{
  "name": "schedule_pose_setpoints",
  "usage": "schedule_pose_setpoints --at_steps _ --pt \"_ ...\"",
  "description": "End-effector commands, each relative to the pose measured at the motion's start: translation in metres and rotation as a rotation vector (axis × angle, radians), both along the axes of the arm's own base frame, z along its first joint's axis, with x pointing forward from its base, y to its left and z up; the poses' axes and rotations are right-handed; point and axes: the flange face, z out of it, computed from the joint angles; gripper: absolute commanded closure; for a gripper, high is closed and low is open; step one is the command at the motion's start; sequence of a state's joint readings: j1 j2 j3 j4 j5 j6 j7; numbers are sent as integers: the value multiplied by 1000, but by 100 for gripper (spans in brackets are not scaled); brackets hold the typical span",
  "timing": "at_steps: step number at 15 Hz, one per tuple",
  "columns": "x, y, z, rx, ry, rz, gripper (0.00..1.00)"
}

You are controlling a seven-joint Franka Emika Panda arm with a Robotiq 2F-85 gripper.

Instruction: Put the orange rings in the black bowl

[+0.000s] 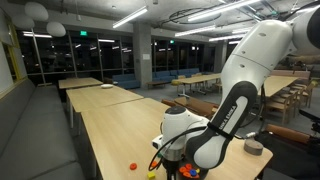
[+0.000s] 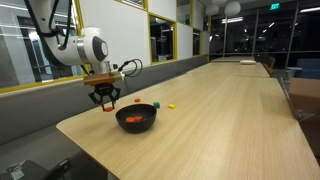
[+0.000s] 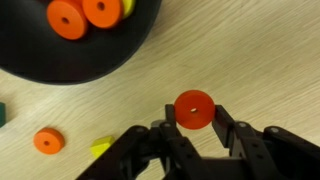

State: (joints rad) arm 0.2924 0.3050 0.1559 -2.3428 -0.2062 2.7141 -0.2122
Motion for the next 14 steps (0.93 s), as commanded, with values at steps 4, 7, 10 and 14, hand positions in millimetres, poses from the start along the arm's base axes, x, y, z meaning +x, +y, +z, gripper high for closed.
schedule_pose_setpoints --at_steps 4,7,10,14 --pt "31 -57 75 -15 -90 -116 75" --pt "46 -99 78 -10 -98 -197 75" --pt "52 -131 69 -15 -84 -256 75" --pt "47 -151 60 -19 -48 -295 75"
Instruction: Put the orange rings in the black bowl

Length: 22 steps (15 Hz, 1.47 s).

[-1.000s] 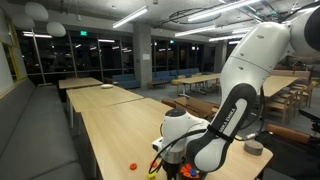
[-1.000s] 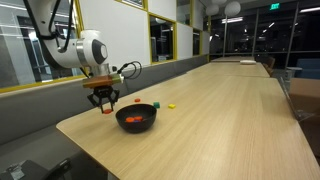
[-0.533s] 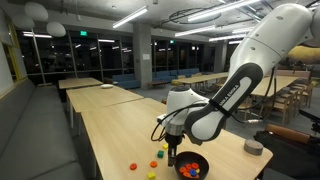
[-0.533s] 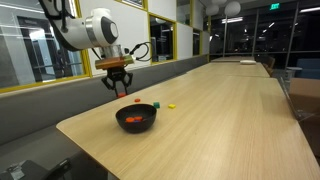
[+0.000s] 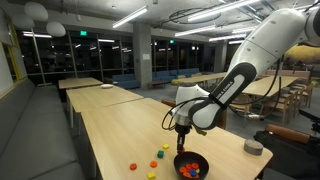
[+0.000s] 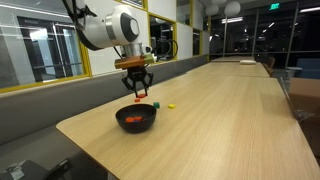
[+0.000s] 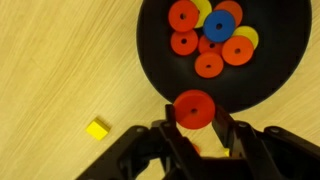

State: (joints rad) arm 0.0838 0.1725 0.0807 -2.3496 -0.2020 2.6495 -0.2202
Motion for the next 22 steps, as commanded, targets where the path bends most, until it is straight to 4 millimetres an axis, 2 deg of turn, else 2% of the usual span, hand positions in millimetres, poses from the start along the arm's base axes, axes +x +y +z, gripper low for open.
schedule_pose_setpoints --at_steps 1,7,8,9,10,11,14,15,17,22 --pt "-7 -10 -2 12 34 -16 75" --pt "-23 -15 -18 39 121 -37 75" --pt "-25 -16 -20 42 134 -36 60" --pt "-26 -15 -22 42 145 -34 33" --pt "-26 -14 -24 46 150 -25 32" --pt "-26 -12 -25 51 152 -22 26" --pt "-23 -4 -23 80 140 -13 3" --pt "-21 0 -20 91 133 -5 0" --pt "-15 11 -14 112 115 7 0" --pt "9 55 -5 159 90 35 0"
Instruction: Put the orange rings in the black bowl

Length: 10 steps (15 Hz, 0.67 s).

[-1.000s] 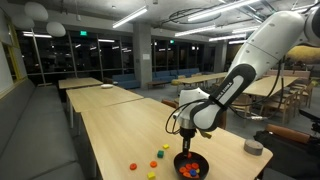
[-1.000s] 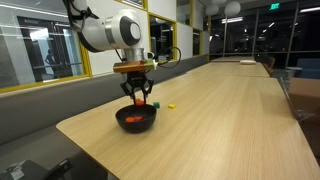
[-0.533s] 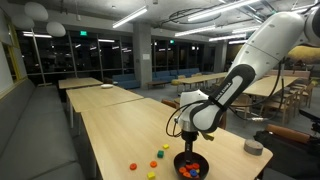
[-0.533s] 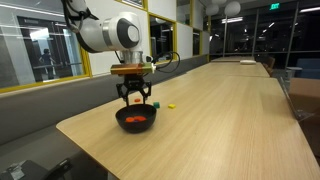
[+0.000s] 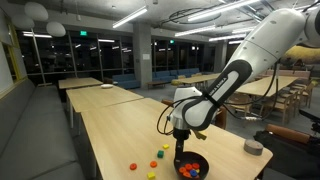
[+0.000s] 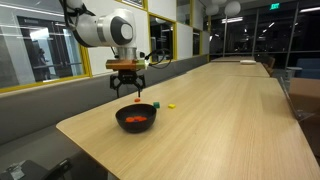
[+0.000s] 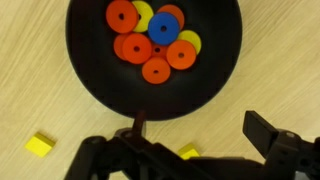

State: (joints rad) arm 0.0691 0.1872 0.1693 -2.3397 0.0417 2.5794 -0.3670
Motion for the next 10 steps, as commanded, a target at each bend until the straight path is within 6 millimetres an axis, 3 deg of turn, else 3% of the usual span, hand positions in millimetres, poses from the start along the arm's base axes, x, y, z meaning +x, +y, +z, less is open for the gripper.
schedule_pose_setpoints --at_steps 1,5,10 --pt "24 31 4 44 -20 19 0" --pt "49 56 -11 54 -9 26 0" --pt "88 67 -44 63 14 39 0"
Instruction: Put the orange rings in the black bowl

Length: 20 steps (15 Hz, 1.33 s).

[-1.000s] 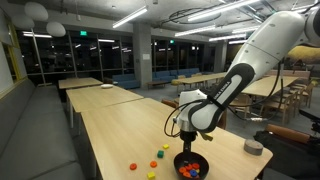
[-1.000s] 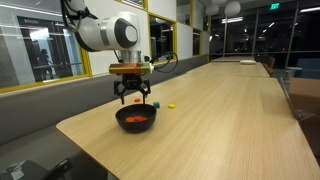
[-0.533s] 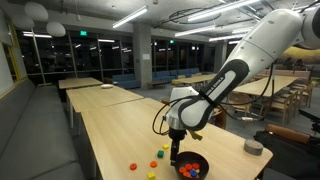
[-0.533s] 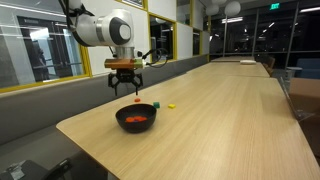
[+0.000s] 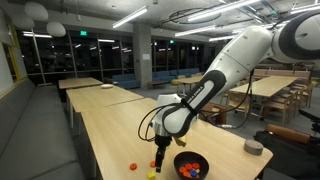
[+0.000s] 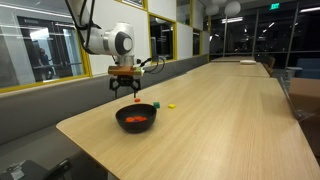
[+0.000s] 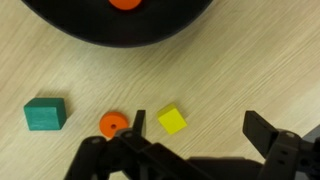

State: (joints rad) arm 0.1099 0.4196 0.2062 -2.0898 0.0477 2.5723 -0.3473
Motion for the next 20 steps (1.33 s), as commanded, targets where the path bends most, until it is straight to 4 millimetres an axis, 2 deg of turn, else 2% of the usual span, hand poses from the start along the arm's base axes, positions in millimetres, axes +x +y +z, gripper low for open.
schedule_pose_setpoints --at_steps 1,5,10,16,20 --pt "41 8 -20 5 16 3 0" --pt "72 0 -41 17 35 -10 0" --pt "99 -19 -60 17 53 -39 0" --pt "108 -44 -61 2 44 -60 0" --pt "103 -47 -59 -30 58 -44 0"
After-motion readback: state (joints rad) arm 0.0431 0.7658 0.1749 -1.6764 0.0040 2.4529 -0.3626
